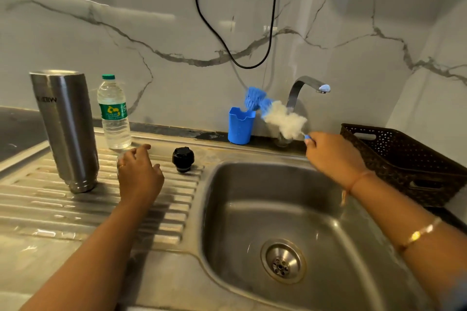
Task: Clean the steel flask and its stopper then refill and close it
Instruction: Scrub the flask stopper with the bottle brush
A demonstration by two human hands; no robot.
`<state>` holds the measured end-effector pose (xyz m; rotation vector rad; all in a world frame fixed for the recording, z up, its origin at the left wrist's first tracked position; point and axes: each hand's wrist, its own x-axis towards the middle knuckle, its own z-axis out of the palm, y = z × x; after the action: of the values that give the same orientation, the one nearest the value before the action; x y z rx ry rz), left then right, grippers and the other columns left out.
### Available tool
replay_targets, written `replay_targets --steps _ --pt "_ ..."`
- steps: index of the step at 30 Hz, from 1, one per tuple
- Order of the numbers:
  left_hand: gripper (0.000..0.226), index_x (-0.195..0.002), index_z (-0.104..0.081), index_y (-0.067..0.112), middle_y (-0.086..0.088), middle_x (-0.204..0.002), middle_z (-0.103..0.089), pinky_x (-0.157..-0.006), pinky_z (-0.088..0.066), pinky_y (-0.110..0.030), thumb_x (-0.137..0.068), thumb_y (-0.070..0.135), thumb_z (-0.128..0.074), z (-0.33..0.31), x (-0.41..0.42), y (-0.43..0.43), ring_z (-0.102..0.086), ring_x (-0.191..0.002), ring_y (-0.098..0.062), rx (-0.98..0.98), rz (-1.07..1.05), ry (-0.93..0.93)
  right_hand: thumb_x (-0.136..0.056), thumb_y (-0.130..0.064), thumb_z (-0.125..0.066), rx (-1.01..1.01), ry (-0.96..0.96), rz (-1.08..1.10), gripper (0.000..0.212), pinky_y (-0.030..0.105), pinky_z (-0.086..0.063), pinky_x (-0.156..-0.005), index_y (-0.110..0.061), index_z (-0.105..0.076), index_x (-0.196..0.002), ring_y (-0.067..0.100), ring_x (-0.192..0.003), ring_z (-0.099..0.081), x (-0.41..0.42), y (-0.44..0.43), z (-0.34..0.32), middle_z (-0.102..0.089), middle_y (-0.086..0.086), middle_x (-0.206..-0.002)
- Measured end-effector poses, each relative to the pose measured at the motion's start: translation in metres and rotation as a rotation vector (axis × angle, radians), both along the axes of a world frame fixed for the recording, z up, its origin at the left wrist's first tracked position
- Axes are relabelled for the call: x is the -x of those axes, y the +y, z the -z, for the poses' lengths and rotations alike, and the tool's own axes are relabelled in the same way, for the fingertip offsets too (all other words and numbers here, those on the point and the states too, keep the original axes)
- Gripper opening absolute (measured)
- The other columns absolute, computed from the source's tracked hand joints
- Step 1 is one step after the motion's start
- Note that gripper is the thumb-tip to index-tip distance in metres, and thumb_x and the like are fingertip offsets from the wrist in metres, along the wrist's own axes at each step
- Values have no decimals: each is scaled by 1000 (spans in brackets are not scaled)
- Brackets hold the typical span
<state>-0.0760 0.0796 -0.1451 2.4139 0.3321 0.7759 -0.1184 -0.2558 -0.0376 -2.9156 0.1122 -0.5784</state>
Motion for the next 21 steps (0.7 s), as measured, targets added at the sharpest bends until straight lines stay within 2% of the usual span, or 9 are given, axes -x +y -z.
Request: replay_targets --steps 5,9,12,15,21 --pt "54 -134 -46 4 -26 -138 -41 -110 -26 -54 -83 8 -65 6 -13 9 -27 -134 -44 -12 14 26 -95 -25 -42 214 88 -22 19 31 -43 -65 -11 -56 -92 23 -72 -53 -43 15 -45 -55 6 -77" --pt "65 -144 -35 5 -24 -149 -29 -115 -13 -54 -86 12 -63 11 -17 16 -14 -140 -45 11 -25 76 -91 -19 -45 346 226 -29 19 29 -37 -60 -7 -55 -80 23 -69 -51 -66 30 -71 -57 11 -79" --pt "68 -146 -32 7 -23 -151 -23 -115 -18 -54 -87 14 -64 12 -20 18 -15 -139 -46 47 -55 84 -90 -17 -46 394 318 -47 22 29 -37 -61 -9 -54 -71 21 -66 -50 -83 42 -82 -56 9 -73" --pt "70 -146 -31 9 -23 -152 -18 -114 -23 -54 -86 15 -66 13 -21 19 -19 -137 -46 65 -65 83 -90 -17 -47 442 317 -35 25 29 -37 -61 -10 -47 -66 19 -63 -47 -94 57 -88 -50 6 -68" --pt "65 -143 -35 12 -22 -151 -18 -111 -28 -52 -86 15 -68 13 -21 20 -28 -133 -43 103 -59 90 -94 -20 -46 583 334 -54 13 32 -40 -74 -9 -46 -88 23 -81 -50 -97 75 -98 -52 9 -85"
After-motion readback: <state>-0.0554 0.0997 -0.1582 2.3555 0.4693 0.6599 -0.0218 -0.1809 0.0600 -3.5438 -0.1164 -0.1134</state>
